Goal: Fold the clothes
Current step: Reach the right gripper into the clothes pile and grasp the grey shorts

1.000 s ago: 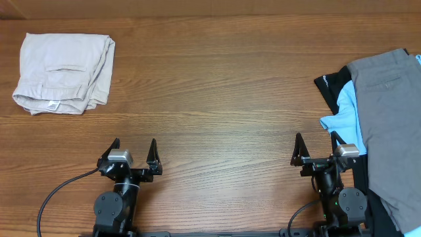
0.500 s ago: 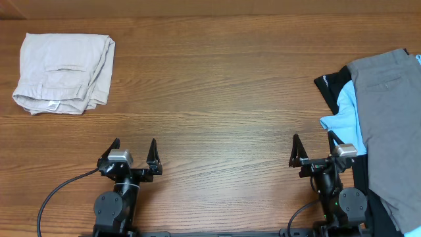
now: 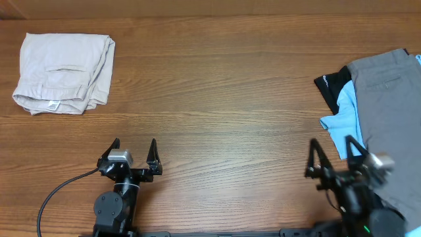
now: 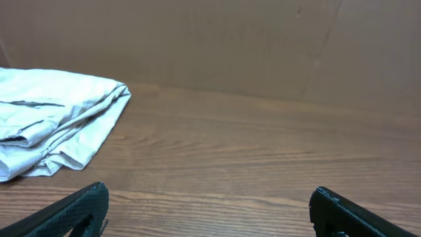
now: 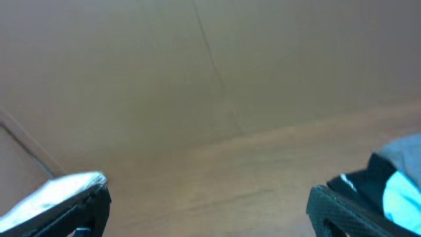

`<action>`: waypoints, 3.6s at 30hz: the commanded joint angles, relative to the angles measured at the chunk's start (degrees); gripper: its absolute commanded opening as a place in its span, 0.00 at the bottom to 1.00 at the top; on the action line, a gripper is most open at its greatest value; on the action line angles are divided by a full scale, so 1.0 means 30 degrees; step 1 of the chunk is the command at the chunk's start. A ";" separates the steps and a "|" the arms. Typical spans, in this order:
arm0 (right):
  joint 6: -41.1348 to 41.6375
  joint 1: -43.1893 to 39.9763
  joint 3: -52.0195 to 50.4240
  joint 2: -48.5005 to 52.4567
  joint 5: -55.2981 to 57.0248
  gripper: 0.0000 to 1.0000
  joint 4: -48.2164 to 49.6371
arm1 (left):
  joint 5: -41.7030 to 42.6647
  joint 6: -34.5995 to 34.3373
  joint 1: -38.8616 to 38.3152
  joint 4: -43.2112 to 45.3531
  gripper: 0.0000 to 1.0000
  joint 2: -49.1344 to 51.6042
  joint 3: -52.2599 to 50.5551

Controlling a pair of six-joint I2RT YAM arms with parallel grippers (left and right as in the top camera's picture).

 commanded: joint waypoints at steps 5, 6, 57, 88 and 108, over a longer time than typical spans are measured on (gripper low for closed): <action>0.0197 0.0087 0.7941 0.2572 0.1384 1.00 -0.5690 | 0.0015 0.0430 -0.0087 0.0058 1.00 -0.0240 -0.0124; 0.0197 0.0087 0.8837 0.3162 0.1384 1.00 -0.6601 | 0.0015 0.0423 -0.0087 0.0058 1.00 -0.0240 -0.0124; -0.0095 0.0087 1.6349 2.3846 0.6892 1.00 -1.5650 | 0.0015 0.0430 -0.0087 0.0058 1.00 -0.0240 -0.0124; -0.6098 -0.6120 1.7376 3.0163 0.5807 0.69 -0.4401 | 0.0015 0.0430 -0.0087 0.0058 1.00 -0.0240 -0.0124; -1.0710 -0.6462 1.7347 3.7769 0.7817 0.70 0.3257 | 0.0015 0.0430 -0.0087 0.0058 1.00 -0.0240 -0.0124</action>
